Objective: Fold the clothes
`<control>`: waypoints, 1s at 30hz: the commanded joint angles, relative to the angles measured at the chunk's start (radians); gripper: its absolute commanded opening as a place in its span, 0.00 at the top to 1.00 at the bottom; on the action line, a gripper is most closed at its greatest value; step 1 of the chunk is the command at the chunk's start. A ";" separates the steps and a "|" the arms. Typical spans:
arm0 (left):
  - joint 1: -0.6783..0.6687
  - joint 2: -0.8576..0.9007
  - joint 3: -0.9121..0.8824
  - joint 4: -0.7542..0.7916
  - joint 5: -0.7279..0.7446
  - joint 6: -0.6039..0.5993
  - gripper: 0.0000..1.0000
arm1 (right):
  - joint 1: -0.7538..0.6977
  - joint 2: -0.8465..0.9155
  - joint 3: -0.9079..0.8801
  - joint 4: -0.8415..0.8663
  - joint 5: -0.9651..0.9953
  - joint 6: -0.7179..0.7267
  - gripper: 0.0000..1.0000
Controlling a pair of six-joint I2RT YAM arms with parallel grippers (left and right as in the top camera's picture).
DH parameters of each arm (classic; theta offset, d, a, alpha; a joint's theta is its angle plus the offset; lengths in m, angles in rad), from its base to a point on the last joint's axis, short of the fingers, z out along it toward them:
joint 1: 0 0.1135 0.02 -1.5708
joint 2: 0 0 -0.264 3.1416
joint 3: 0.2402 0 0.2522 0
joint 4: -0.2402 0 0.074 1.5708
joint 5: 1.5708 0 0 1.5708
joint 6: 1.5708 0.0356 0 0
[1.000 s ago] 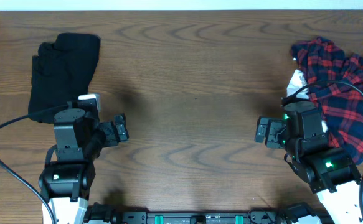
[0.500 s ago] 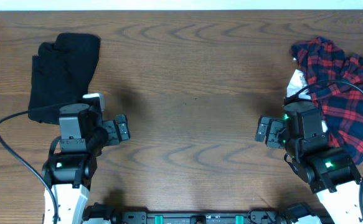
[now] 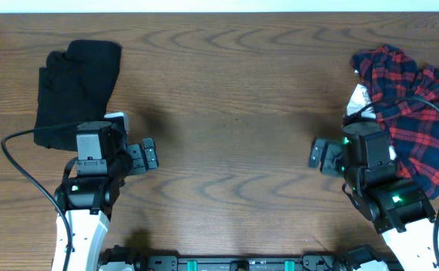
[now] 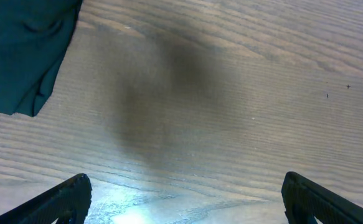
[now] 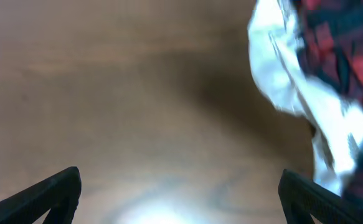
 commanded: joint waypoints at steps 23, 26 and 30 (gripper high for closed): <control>0.004 0.011 0.001 0.000 -0.008 0.016 0.02 | -0.225 -0.750 -0.729 0.800 -0.129 -0.297 0.01; 0.004 0.011 0.001 0.000 -0.008 0.016 0.02 | -0.235 -0.833 -0.779 0.799 -0.179 -0.369 0.01; 0.004 0.011 0.001 0.000 -0.008 0.016 0.02 | -0.253 -0.906 -0.834 0.796 -0.232 -0.434 0.01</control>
